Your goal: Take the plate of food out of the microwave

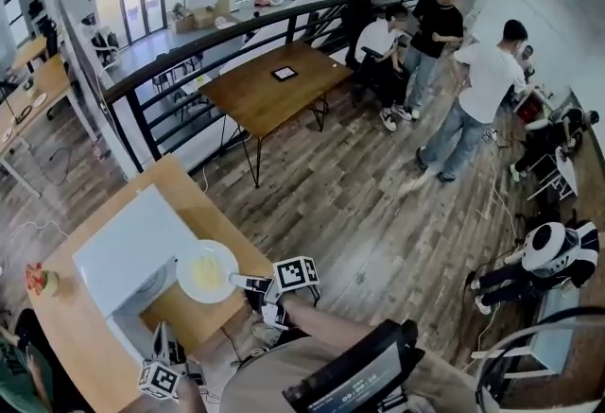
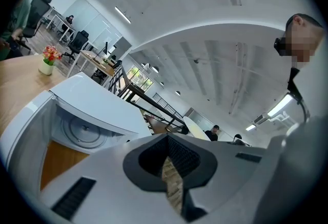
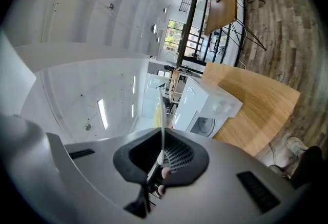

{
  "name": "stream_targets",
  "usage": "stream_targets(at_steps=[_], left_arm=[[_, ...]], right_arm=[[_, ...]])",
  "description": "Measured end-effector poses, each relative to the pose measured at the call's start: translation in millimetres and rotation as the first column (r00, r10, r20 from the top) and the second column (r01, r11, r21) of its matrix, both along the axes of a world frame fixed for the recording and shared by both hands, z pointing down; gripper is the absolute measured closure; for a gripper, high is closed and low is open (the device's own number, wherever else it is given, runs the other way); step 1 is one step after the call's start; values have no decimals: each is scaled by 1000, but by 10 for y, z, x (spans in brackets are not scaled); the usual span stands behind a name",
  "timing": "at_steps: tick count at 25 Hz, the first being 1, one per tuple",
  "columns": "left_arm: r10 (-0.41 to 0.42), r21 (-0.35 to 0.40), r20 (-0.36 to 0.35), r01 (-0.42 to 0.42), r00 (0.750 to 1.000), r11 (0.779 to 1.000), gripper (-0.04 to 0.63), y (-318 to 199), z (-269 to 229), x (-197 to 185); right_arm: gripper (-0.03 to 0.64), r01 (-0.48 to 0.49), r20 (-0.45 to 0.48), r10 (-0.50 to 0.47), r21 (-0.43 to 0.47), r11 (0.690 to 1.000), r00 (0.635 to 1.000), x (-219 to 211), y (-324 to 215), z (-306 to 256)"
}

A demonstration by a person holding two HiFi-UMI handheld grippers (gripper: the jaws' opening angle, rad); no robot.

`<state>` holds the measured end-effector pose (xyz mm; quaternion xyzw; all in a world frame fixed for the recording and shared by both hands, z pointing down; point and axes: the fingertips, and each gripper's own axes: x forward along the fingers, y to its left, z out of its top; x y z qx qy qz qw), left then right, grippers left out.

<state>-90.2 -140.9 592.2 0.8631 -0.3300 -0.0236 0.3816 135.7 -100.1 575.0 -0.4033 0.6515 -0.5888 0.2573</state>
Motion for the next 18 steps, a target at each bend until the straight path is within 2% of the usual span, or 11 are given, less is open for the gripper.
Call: stream_targets(at_steps=[5,11,18], left_arm=[[39,17,-24,-39,999,999,592,-41,-42,286],[73,14,-30,-73,997,997,592,-58,-31,409],[88,9,-40,-88,995,996,592,-100,15,481]], right_arm=[[598,-20,-2,20,-4,1000,1000,184,96,-7],[598,-56,37,57,-18,998,998,250,144,31],[598,-72,22,73,-17,997,997,308,174,46]])
